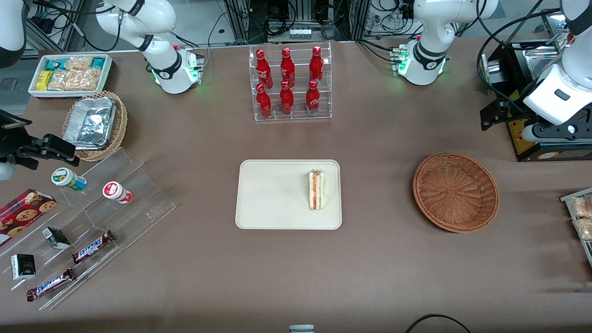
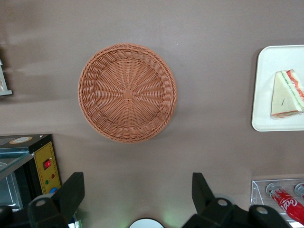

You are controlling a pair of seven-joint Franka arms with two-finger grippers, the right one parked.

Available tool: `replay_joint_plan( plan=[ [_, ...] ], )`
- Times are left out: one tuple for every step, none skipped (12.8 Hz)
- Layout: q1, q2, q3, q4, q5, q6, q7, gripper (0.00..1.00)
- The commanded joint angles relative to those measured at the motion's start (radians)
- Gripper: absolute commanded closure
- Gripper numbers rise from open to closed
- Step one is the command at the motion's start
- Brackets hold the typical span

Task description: Place sandwich from basket to tray

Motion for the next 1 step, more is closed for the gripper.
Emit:
replay_joint_plan(
  plan=[
    [-0.009,0.005,0.005,0.019,-0.011,-0.001,0.016,0.0]
  ],
)
